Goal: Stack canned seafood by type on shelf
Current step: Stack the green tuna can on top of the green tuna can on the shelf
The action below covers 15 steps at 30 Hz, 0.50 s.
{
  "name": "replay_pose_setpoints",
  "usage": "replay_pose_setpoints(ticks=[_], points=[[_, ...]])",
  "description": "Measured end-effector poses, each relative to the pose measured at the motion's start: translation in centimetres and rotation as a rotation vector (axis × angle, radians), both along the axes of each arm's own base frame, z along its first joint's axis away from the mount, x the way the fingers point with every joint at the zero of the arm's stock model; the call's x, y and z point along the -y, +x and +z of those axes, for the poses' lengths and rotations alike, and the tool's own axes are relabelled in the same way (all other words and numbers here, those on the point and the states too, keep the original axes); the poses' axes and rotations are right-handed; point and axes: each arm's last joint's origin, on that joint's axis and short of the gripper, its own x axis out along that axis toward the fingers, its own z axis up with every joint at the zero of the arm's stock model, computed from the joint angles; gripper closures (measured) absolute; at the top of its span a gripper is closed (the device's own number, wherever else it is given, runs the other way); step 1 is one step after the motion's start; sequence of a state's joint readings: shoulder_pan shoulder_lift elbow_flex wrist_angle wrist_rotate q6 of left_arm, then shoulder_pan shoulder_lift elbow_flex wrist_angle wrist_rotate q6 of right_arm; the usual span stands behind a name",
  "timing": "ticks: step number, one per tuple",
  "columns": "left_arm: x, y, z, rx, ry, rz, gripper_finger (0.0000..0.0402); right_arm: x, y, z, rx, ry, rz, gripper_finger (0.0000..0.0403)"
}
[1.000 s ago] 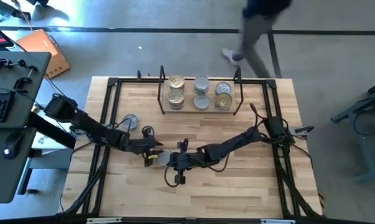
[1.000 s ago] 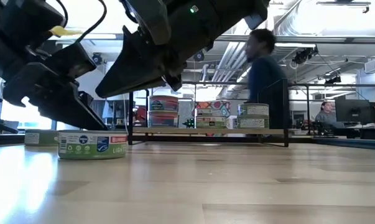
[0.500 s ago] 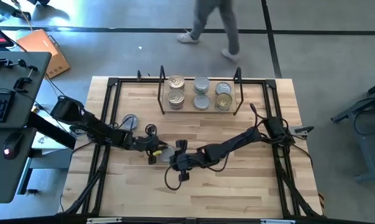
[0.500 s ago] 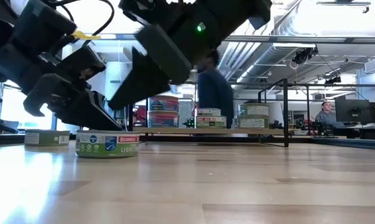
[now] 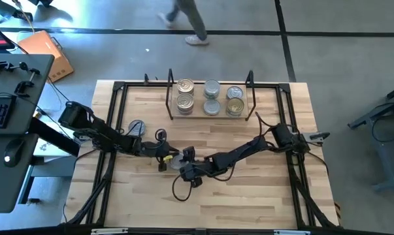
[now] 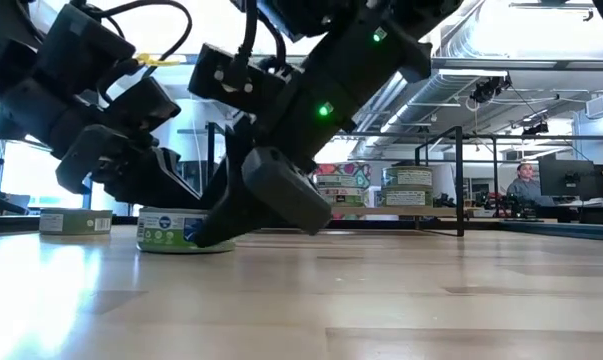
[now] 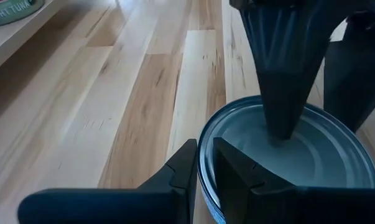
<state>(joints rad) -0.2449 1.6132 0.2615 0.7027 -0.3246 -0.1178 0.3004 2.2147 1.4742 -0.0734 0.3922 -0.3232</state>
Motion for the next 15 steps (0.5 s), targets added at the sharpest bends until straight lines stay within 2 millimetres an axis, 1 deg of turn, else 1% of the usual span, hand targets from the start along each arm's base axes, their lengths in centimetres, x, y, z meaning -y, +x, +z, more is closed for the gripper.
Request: replay_pose_setpoints(ticks=[10,15], points=[[-0.03,0.08,-0.21,0.001,0.011,-0.023,0.0362,-0.07,-0.03,0.07,-0.001,-0.066,0.02,0.0155],[-0.49,-0.23,-0.38,0.004,-0.011,-0.017,0.0363,-0.14,-0.07,0.1,0.008,-0.084,-0.005,0.0154]])
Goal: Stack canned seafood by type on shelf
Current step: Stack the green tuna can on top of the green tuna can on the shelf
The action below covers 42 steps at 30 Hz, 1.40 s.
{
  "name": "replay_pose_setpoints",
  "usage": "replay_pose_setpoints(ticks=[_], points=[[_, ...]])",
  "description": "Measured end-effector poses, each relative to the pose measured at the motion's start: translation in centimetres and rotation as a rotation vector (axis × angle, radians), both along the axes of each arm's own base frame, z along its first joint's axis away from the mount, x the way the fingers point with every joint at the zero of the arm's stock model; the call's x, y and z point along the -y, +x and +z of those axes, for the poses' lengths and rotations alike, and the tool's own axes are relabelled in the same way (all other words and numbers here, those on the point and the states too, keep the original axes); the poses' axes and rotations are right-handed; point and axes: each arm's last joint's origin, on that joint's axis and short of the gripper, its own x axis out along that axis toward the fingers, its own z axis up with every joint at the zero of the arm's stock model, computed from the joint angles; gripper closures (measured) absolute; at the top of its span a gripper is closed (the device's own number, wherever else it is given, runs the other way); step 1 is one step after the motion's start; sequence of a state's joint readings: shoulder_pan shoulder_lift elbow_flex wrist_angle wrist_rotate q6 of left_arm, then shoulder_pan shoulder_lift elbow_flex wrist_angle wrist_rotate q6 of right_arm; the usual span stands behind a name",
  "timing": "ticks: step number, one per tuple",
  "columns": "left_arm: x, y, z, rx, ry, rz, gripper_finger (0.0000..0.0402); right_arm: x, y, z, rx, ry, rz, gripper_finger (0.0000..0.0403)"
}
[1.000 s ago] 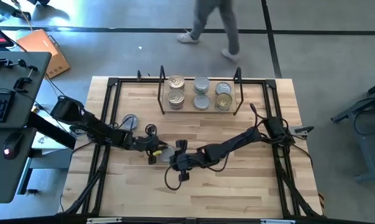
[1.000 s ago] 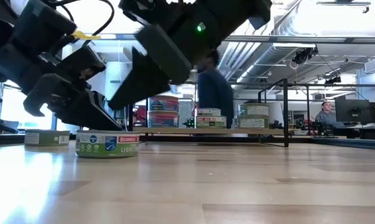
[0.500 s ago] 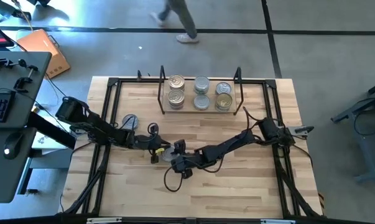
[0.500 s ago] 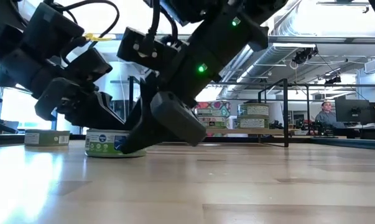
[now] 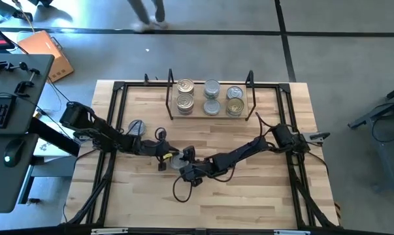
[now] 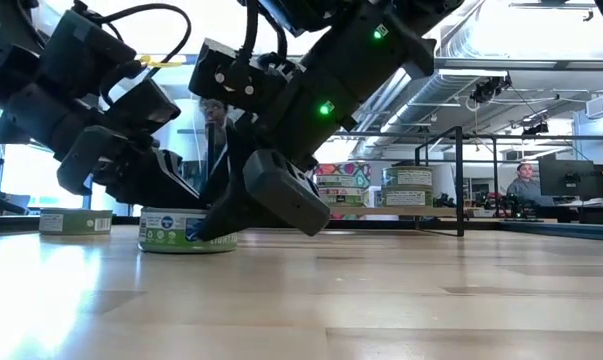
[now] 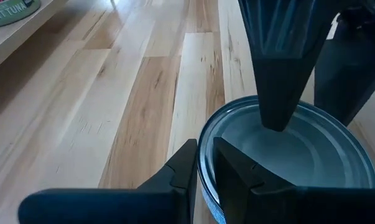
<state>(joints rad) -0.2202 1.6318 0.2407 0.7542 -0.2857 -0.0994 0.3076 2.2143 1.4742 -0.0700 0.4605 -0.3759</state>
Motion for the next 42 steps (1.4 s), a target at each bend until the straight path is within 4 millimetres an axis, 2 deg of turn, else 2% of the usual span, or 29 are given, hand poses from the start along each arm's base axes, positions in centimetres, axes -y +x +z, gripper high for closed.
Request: replay_pose_setpoints(ticks=[12,26,42], points=[[-0.8,-0.9,-0.3,0.035,-0.044,-0.009,0.0363,0.0,0.0,0.0,0.001,0.006,-0.007,0.0106],[-0.7,-0.9,0.1,0.091,-0.057,-0.02,0.0363,0.1,0.0,0.0,0.004,0.026,-0.028,0.0104],[-0.5,-1.4,2.5,0.151,-0.089,-0.005,0.0401,0.1,0.0,0.0,0.009,0.043,-0.045,0.0104]])
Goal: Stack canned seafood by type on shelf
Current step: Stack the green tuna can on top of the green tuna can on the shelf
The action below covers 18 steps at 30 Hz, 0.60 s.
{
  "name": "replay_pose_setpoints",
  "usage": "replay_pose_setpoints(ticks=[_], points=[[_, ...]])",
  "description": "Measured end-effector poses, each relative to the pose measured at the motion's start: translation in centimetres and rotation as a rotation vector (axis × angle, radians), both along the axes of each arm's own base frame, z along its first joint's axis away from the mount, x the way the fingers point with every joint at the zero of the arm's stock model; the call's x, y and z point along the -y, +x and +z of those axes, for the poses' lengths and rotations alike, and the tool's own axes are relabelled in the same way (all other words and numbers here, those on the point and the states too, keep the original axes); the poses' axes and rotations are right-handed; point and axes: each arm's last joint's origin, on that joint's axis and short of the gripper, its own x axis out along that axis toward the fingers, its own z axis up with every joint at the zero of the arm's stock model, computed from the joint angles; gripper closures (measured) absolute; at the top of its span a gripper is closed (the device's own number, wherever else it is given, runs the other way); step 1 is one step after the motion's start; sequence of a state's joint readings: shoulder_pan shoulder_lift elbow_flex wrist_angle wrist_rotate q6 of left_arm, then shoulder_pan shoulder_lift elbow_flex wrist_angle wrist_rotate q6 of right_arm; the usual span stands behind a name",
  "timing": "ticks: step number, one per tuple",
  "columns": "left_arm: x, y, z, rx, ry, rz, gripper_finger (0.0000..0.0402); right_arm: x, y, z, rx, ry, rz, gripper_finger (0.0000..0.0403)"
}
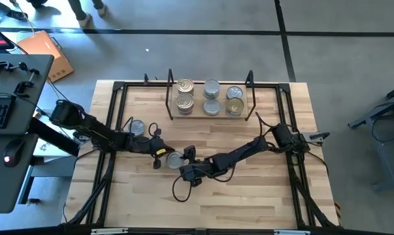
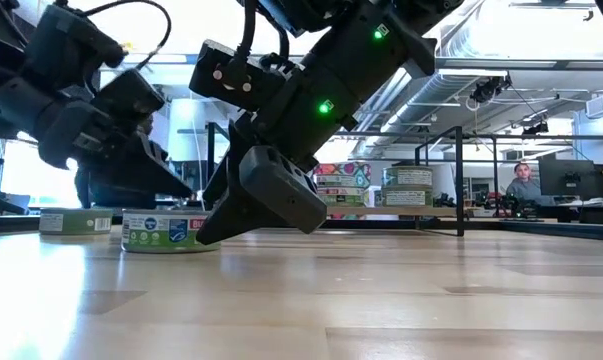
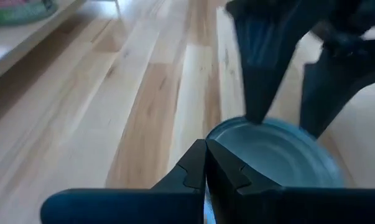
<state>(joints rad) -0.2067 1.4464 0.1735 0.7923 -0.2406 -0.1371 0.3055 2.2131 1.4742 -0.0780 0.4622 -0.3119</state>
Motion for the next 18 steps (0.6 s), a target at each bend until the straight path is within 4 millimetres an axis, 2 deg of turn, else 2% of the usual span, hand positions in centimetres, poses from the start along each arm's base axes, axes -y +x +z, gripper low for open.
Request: replay_pose_setpoints(ticks=[5,11,18], points=[[0.4,-0.4,-0.3,-0.052,-0.015,-0.007,0.0401,0.2,0.1,0.0,0.003,0.009,-0.011,0.0104],[0.3,-0.5,-0.9,-0.104,0.005,0.065,0.0401,0.3,0.1,0.0,0.004,0.014,-0.018,0.0104],[0.0,-0.5,-1.1,-0.125,0.043,0.07,0.0401,0.3,0.1,0.0,-0.001,-0.006,-0.005,0.0104]])
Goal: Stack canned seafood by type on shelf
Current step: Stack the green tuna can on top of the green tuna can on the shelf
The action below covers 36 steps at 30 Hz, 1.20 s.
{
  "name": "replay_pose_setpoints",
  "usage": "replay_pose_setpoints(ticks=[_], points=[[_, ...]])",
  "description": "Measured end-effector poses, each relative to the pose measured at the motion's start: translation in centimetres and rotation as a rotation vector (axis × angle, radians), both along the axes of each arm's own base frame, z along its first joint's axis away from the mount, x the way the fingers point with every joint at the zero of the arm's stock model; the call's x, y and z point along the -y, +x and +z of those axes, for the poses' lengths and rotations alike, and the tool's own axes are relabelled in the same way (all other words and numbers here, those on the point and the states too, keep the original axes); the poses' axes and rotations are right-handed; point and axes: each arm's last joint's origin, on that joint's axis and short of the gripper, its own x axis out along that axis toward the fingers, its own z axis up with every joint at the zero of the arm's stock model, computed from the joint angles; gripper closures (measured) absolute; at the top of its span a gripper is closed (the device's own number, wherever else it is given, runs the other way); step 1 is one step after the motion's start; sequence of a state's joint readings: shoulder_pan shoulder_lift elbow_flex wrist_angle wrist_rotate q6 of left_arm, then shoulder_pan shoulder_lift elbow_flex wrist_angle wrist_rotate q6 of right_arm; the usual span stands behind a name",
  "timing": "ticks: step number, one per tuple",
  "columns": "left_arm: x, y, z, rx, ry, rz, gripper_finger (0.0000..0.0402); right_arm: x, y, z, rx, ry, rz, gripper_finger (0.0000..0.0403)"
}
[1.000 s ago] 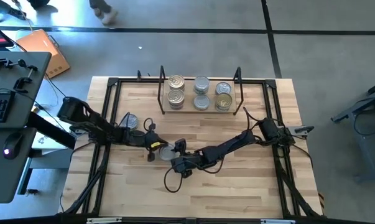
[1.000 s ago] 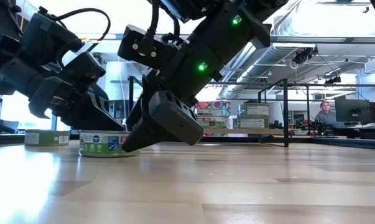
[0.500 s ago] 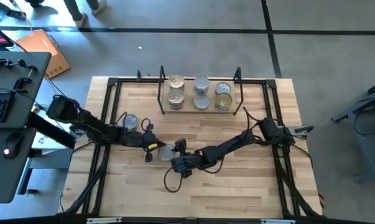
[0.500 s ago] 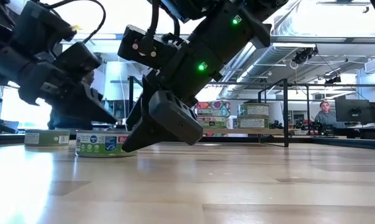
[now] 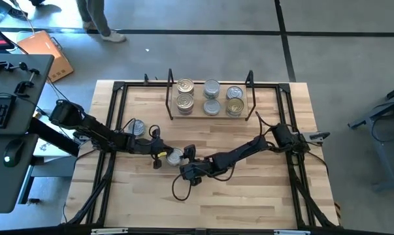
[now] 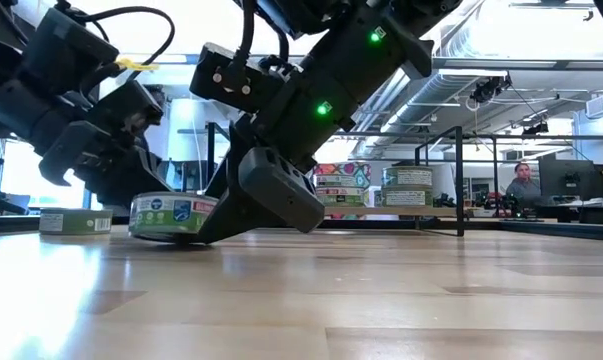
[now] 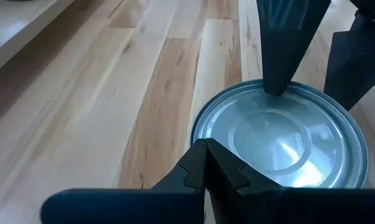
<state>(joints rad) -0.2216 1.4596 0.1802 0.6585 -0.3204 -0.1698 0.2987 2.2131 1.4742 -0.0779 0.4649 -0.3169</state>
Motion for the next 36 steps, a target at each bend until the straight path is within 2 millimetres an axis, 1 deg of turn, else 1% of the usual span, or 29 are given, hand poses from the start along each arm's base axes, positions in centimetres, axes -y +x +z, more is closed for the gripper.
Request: replay_pose_setpoints(ticks=[9,15,19,22,24,27,29,32,36], points=[[-0.1,0.0,-0.1,-0.01,0.013,-0.004,0.0401,0.0,0.7,0.7,0.072,-0.103,0.052,0.0108],[-0.1,-0.1,-0.1,-0.017,0.021,-0.009,0.0401,0.2,0.7,0.7,0.043,-0.167,0.116,0.012],[-0.4,-0.1,-0.2,-0.026,0.022,0.002,0.0401,0.4,0.7,0.7,0.037,-0.164,0.127,0.0121],[-0.6,-0.1,-0.2,-0.029,0.027,0.014,0.0401,0.7,0.9,0.3,0.023,-0.163,0.144,0.0121],[-0.6,-0.1,-0.3,-0.034,0.035,0.013,0.0401,0.9,1.1,-0.4,0.013,-0.196,0.153,0.0121],[-0.6,-0.1,-0.3,-0.035,0.036,0.013,0.0401,1.0,1.3,-0.9,0.024,-0.236,0.122,0.0124],[-0.6,-0.1,-0.3,-0.035,0.036,0.013,0.0401,1.2,1.4,-0.9,0.029,-0.234,0.111,0.0132],[-0.6,-0.1,-0.3,-0.036,0.037,0.013,0.0401,1.3,1.4,-0.8,0.042,-0.227,0.09,0.0158],[-0.6,-0.1,-0.3,-0.034,0.033,0.008,0.0401,1.3,1.4,-0.8,0.043,-0.232,0.077,0.0219]])
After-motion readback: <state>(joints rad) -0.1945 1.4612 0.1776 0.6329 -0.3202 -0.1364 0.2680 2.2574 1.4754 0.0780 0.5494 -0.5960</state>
